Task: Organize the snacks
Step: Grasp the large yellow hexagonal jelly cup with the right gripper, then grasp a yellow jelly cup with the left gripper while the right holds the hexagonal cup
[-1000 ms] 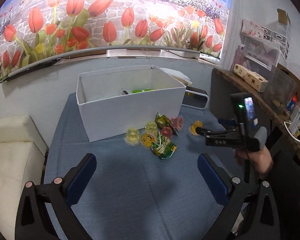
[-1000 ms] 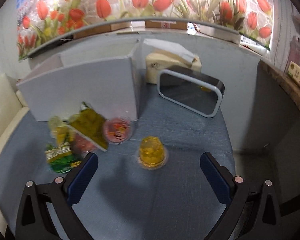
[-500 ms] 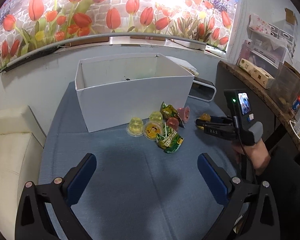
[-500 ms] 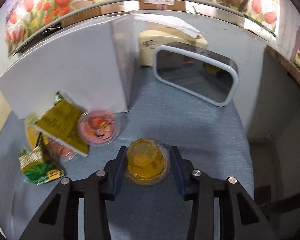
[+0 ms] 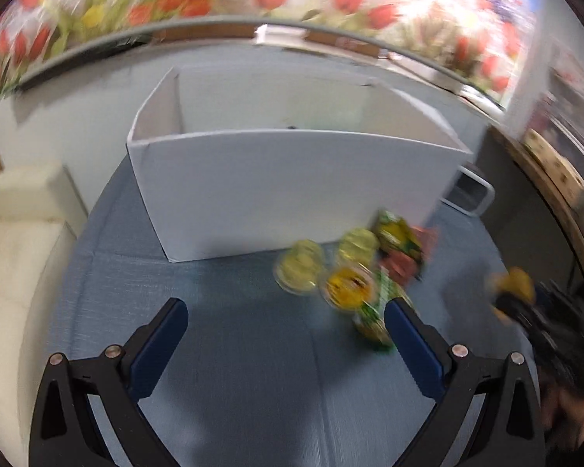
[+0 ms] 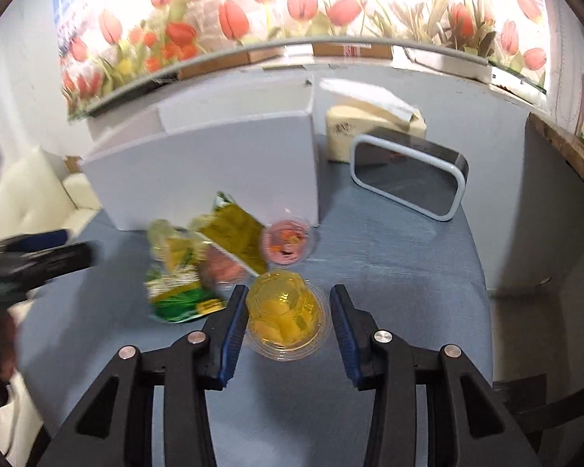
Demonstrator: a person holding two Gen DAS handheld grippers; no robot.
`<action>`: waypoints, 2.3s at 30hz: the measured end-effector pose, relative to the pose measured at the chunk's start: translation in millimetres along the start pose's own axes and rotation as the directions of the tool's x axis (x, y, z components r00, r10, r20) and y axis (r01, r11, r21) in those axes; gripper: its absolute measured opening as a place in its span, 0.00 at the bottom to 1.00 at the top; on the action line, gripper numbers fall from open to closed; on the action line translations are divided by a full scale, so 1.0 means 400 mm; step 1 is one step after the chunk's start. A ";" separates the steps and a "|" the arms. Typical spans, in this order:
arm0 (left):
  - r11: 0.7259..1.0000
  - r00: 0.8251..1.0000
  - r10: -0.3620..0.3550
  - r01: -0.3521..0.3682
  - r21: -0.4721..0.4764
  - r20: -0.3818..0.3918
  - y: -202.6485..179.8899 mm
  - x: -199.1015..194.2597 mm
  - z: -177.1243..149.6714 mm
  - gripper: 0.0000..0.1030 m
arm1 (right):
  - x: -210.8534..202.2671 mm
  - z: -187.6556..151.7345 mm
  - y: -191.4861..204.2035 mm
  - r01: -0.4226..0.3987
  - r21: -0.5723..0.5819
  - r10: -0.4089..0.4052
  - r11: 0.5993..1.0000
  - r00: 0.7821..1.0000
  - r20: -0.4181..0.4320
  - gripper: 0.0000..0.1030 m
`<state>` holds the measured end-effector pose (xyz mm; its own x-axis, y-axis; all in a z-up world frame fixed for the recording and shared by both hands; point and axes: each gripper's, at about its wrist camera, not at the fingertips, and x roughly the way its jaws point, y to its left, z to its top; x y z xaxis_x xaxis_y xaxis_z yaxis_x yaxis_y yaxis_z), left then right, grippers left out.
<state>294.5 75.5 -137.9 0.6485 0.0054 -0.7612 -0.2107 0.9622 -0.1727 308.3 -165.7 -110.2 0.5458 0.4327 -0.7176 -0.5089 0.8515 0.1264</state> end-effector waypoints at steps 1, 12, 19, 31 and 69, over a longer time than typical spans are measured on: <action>0.999 1.000 0.005 -0.005 -0.034 -0.011 0.008 0.023 0.011 1.00 | -0.017 -0.004 0.006 -0.009 -0.001 0.009 1.000 1.000 0.008 0.45; 0.983 0.993 0.079 -0.093 -0.155 -0.092 -0.015 0.170 0.067 0.93 | -0.061 -0.027 0.015 -0.054 -0.010 0.054 0.998 0.998 0.010 0.45; 0.987 0.988 0.096 -0.110 -0.117 -0.119 -0.050 0.227 0.078 0.49 | -0.060 -0.035 0.021 -0.081 -0.009 0.081 0.997 0.997 0.008 0.45; 0.996 0.995 0.090 -0.090 0.012 -0.036 -0.098 0.147 0.010 0.34 | -0.081 -0.044 0.052 -0.108 -0.010 0.109 0.994 0.994 0.025 0.45; 0.994 0.995 0.065 -0.058 0.097 -0.071 -0.027 0.108 -0.088 0.55 | -0.098 -0.071 0.131 -0.145 -0.036 0.146 0.989 0.989 0.025 0.45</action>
<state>299.0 56.0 -190.8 0.5802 0.0485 -0.8130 -0.1756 0.9822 -0.0667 241.3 -146.6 -94.9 0.4821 0.5596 -0.6742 -0.6061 0.7686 0.2045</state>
